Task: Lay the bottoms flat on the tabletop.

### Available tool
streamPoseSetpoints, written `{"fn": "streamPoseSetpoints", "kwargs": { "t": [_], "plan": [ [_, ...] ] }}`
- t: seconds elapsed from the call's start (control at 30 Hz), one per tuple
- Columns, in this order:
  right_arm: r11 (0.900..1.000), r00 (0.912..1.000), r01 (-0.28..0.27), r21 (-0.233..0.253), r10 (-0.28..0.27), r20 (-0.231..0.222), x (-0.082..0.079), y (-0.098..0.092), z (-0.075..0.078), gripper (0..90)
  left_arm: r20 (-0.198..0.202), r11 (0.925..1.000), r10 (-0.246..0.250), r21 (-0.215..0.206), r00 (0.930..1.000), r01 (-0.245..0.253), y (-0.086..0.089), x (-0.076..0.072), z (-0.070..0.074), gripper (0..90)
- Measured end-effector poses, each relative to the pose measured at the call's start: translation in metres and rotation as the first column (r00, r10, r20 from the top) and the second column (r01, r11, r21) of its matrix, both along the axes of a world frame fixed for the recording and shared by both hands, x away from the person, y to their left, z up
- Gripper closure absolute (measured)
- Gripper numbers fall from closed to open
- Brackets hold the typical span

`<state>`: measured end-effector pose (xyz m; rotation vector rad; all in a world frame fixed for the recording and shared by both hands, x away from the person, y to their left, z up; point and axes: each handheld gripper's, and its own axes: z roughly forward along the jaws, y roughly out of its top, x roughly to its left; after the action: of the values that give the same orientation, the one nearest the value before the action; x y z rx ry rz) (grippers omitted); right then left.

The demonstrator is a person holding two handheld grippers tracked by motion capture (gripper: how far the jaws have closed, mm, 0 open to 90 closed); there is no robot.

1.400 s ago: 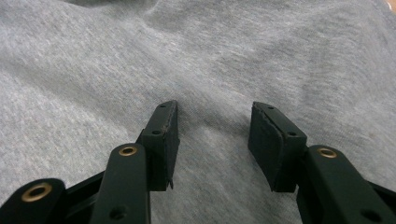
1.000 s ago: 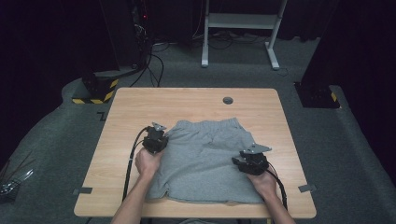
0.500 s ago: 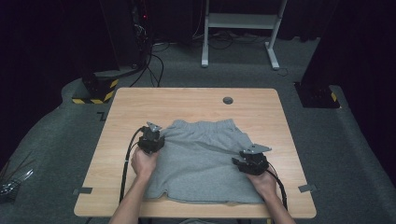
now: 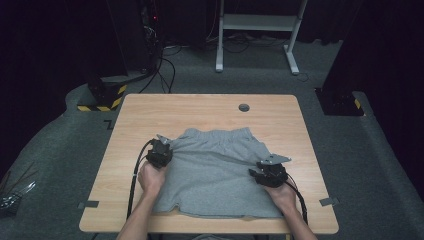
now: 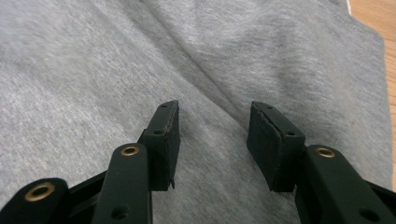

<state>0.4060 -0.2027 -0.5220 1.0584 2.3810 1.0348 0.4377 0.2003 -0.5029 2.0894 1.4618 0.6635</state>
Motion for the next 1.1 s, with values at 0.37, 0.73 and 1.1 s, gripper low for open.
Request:
{"fn": "streamPoseSetpoints", "kwargs": {
  "t": [0.37,0.73,1.1],
  "plan": [
    [0.999,0.9993,0.036,0.027,-0.036,-0.014,0.003,-0.004,0.007,59.0,0.101,0.9911,-0.103,-0.074,0.9895,0.111,-0.014,-0.047,0.004,45.6],
    [0.983,0.9831,0.183,0.018,-0.183,-0.008,0.027,-0.011,0.020,47.0,0.120,0.9849,-0.106,-0.124,0.9871,0.121,-0.017,-0.070,-0.020,39.9],
    [0.987,0.9896,0.134,-0.086,-0.138,-0.040,0.044,0.000,0.016,85.8,0.137,0.9865,-0.108,-0.108,0.9846,0.123,-0.018,-0.071,-0.023,38.8]
  ]
}}
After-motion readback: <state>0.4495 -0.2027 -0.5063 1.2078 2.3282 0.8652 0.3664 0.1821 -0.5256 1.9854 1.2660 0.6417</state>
